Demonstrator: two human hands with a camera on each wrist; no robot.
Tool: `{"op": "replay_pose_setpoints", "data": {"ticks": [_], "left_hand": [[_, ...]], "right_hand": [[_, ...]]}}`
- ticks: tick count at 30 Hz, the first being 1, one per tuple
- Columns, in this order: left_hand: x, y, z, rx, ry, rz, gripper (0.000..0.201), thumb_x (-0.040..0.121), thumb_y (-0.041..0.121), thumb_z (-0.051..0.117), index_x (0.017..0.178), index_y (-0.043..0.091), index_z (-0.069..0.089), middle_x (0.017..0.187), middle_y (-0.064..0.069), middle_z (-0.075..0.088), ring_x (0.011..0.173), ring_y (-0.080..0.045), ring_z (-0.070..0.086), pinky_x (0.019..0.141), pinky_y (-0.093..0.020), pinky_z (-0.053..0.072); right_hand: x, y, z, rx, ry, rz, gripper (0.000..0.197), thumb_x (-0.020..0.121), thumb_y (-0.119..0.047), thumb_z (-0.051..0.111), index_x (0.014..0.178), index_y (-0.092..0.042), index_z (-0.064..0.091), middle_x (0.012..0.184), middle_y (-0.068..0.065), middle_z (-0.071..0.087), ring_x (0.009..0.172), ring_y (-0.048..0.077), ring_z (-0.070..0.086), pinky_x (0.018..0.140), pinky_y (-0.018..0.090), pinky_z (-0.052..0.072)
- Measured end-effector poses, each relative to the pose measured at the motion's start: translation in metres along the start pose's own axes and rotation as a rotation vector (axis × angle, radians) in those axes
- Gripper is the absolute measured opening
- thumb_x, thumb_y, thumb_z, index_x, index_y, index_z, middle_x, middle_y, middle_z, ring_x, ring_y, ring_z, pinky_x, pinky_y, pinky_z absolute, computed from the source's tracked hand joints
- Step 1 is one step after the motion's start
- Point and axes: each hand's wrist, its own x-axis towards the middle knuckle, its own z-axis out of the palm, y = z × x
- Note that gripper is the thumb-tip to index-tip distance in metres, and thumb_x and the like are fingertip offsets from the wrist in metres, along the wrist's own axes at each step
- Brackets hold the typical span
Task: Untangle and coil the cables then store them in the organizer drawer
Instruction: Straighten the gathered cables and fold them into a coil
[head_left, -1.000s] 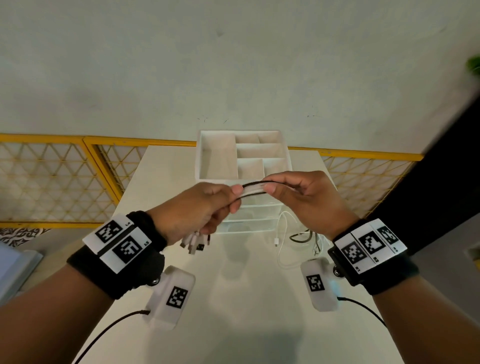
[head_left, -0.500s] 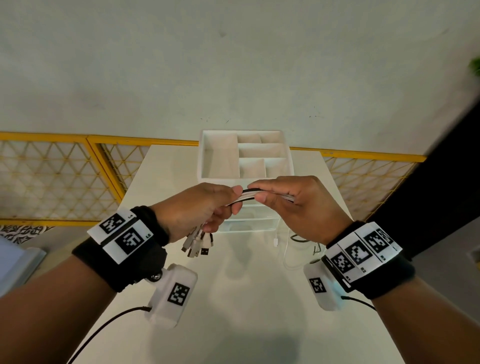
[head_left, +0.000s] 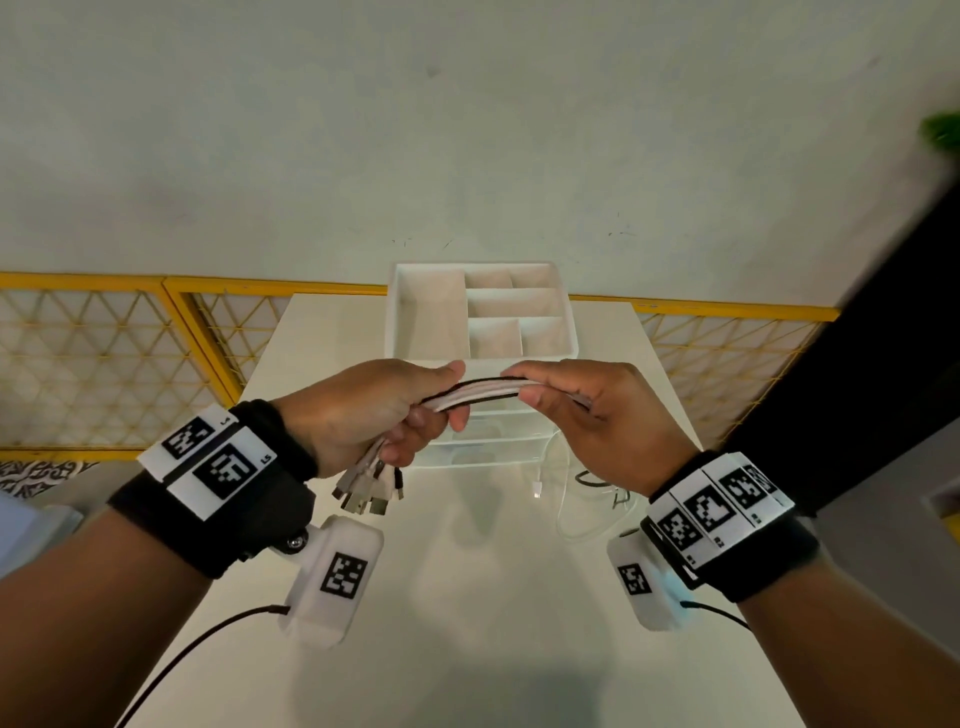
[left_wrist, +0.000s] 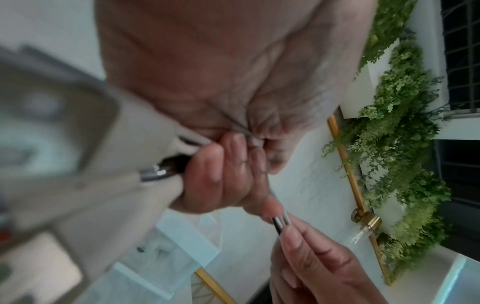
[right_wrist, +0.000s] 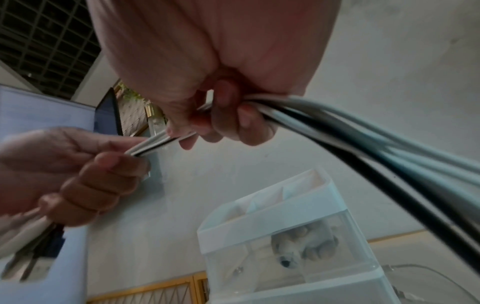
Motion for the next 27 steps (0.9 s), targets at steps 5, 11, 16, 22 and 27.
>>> {"op": "replay_pose_setpoints", "data": {"ticks": [5,11,16,22,27], "left_hand": [[0.002,-0.002,-0.002,-0.086,0.164,0.157,0.039,0.102,0.037,0.045,0.081,0.007,0.057,0.055,0.006,0.029,0.049,-0.012,0.022,0.049,-0.026,0.023],[0.015,0.003,0.026,-0.539,0.372,0.311,0.047,0.101,0.049,0.039,0.079,0.012,0.057,0.054,0.007,0.028,0.045,-0.009,0.024,0.045,-0.022,0.027],[0.019,0.007,0.059,-0.336,0.203,0.382,0.077,0.078,0.077,0.052,0.103,0.006,0.066,0.085,-0.011,0.061,0.077,-0.02,0.062,0.075,-0.038,0.056],[0.02,0.002,0.056,-0.533,0.349,0.218,0.043,0.093,0.052,0.056,0.092,0.012,0.072,0.083,-0.009,0.072,0.084,-0.024,0.073,0.07,-0.031,0.055],[0.019,0.007,0.055,-0.525,0.447,0.195,0.045,0.093,0.054,0.054,0.065,0.02,0.06,0.054,0.002,0.055,0.049,-0.013,0.056,0.049,-0.024,0.044]], "right_hand": [[-0.007,0.012,-0.006,0.095,0.001,0.158,0.021,0.099,-0.028,0.056,0.107,-0.04,0.071,0.059,0.0,0.056,0.055,0.018,0.052,0.058,0.021,0.042],[0.008,-0.014,0.0,0.34,0.269,0.133,0.019,0.097,-0.031,0.057,0.096,-0.031,0.075,0.053,-0.012,0.036,0.05,0.009,0.031,0.051,0.027,0.03],[0.018,-0.045,0.03,0.23,0.2,-0.081,0.021,0.097,-0.002,0.051,0.098,-0.001,0.072,0.082,0.003,0.071,0.071,0.021,0.067,0.064,0.038,0.056],[0.006,-0.032,0.047,-0.07,0.044,-0.189,0.032,0.091,-0.016,0.037,0.101,-0.001,0.064,0.109,0.009,0.05,0.084,0.025,0.06,0.063,0.049,0.055],[-0.001,-0.035,0.048,0.002,0.068,-0.19,0.034,0.094,-0.012,0.039,0.113,0.0,0.064,0.115,0.008,0.046,0.072,0.023,0.063,0.063,0.039,0.057]]}}
